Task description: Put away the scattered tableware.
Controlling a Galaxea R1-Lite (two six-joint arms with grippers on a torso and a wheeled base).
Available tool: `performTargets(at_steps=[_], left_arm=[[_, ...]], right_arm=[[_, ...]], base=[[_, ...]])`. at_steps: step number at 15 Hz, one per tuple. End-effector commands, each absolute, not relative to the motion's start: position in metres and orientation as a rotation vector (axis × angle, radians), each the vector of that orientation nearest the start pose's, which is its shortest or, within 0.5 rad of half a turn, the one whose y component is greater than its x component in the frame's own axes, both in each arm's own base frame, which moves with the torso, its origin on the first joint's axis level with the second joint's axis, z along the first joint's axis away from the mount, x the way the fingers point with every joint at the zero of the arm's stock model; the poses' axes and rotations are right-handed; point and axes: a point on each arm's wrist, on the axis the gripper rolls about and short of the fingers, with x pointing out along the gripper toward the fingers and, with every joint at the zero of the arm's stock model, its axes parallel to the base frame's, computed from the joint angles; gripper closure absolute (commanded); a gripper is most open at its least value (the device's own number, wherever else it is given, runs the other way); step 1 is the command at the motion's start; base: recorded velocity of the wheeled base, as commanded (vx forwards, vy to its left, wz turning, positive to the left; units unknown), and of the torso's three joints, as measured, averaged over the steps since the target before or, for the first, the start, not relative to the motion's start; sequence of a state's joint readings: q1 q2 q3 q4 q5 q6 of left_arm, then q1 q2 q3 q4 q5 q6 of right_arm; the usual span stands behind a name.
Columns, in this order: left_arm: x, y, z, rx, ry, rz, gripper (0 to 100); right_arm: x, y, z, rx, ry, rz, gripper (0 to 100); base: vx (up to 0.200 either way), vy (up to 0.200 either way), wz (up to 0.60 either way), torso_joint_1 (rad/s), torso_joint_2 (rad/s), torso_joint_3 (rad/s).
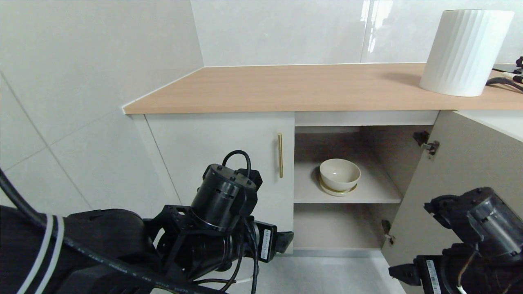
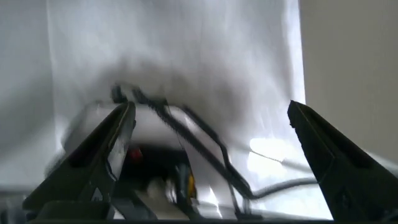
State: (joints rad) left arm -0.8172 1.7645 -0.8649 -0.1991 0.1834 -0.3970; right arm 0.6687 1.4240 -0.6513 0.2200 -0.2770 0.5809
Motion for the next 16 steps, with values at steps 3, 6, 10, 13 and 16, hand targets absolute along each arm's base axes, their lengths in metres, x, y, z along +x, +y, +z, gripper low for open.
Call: performTargets(at_steps=[3,6,10,13,16], left_arm=[[0.210,-0.218,0.140,-0.036,0.724,-0.470,0],[0.210,-0.218,0.139,-0.033,0.724,-0.463,0],[0.210,-0.218,0.140,-0.033,0.722,-0.462,0],[0.210,-0.218,0.139,-0.028,0.720,-0.453,0],[0.210,-0.217,0.137,-0.019,0.723,-0.445,0]], right_arm=[[0.131,0.101,0.131,0.077,0.987,0.097,0],[0.129,0.103,0.131,0.080,1.004,0.132,0],[0.129,0.104,0.128,0.073,1.018,0.131,0],[0.129,0.104,0.128,0.073,1.018,0.131,0],[0.128,0.103,0.125,0.066,1.033,0.126,0]], base=[[-0.200,0.000,0.00,-0.001,0.00,0.002],[-0.200,0.000,0.00,-0.001,0.00,0.006],[-0.200,0.000,0.00,0.001,0.00,0.004],[-0.133,0.000,0.00,0.000,0.00,0.000],[0.000,0.000,0.00,0.000,0.00,0.000]])
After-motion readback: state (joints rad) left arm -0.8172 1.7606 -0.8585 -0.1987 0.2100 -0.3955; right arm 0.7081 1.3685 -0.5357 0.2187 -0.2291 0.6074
